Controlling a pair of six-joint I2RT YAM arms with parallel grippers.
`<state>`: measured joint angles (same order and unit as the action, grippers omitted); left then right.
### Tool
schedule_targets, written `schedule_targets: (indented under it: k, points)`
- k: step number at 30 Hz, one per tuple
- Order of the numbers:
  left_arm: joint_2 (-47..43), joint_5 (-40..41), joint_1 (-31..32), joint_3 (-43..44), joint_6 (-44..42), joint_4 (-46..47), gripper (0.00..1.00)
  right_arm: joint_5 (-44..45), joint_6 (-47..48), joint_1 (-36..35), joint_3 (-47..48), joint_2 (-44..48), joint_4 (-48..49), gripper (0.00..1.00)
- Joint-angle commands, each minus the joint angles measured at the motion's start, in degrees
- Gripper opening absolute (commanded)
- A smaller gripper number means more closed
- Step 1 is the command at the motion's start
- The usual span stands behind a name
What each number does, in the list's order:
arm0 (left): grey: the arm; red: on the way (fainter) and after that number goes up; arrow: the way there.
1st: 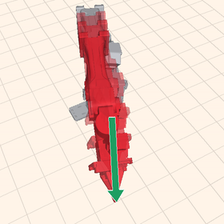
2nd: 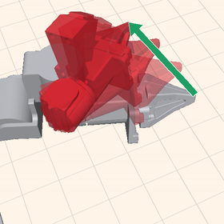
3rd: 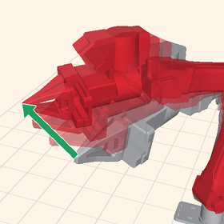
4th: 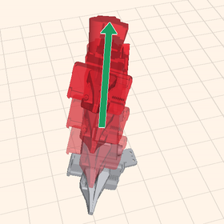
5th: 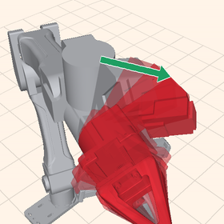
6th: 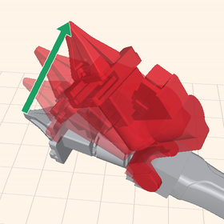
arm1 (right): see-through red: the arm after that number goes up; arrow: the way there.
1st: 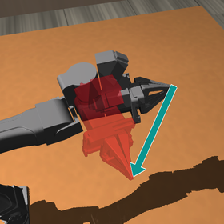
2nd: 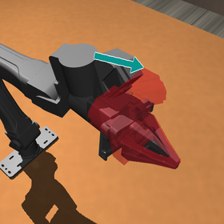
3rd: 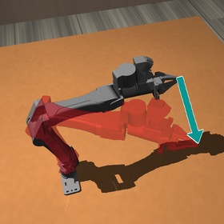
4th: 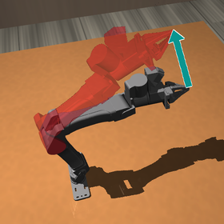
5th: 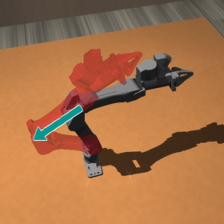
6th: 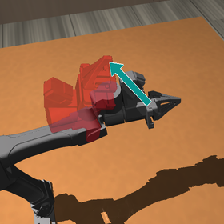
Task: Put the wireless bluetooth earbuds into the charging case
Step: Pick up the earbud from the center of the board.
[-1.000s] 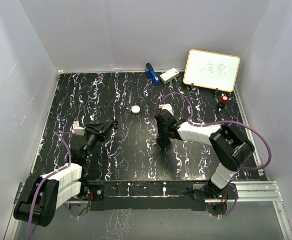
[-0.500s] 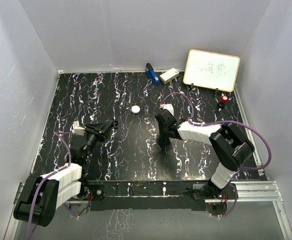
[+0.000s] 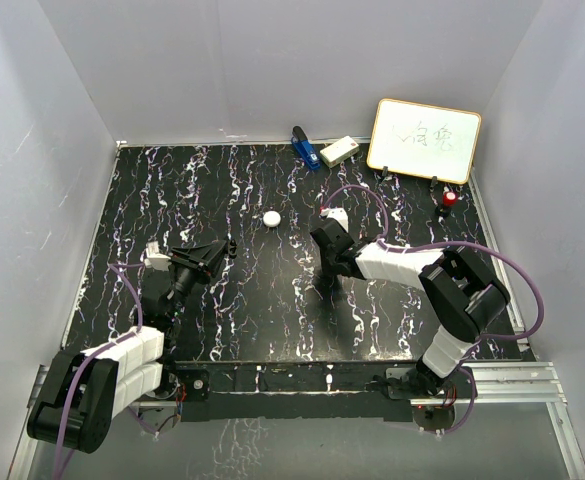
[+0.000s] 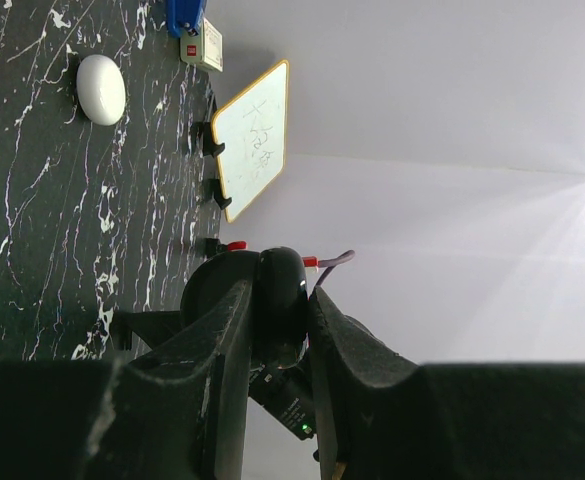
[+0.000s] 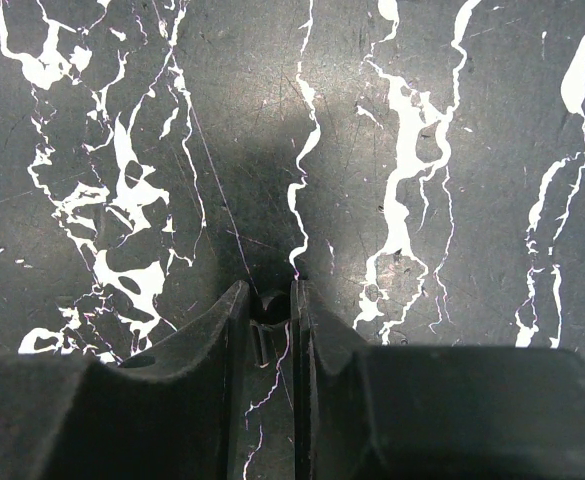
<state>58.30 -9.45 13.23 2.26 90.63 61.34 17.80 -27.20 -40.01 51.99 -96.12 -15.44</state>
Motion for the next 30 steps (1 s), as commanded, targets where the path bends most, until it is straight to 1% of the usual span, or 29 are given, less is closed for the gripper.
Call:
schedule_targets:
  k: [1,3,6,11,21,25,29,30]
  points:
    - [-0.08,-0.48,-0.26,0.20,-0.27,2.83,0.00,-1.46,-0.66,-0.21,0.05,-2.23,-4.16,0.08]
    - [-0.04,-0.56,-0.25,0.20,-0.28,2.88,0.00,-1.16,-0.61,-0.24,0.26,-1.95,-4.15,0.06]
    - [-0.03,-0.56,-0.26,0.20,-0.28,2.88,0.00,-0.75,-0.53,-0.24,0.43,-0.85,-3.59,0.05]
    - [0.45,-0.82,-0.24,0.46,-0.37,2.98,0.00,-0.16,-0.18,-0.22,-0.42,3.90,-0.27,0.03]
    - [4.49,-3.69,-0.30,2.85,0.04,5.25,0.00,-1.04,1.77,0.06,-2.51,13.77,11.37,0.01]
    - [7.04,-5.23,-0.21,3.96,0.65,6.80,0.00,-4.16,2.89,0.62,-5.49,16.44,19.27,0.00]
    - [10.94,-7.34,-0.21,5.29,2.43,10.90,0.00,-10.40,3.66,1.35,-10.67,18.65,32.24,0.00]
    - [11.80,-7.87,-0.16,5.57,2.85,11.97,0.00,-11.99,3.88,1.40,-12.03,19.02,37.45,0.00]
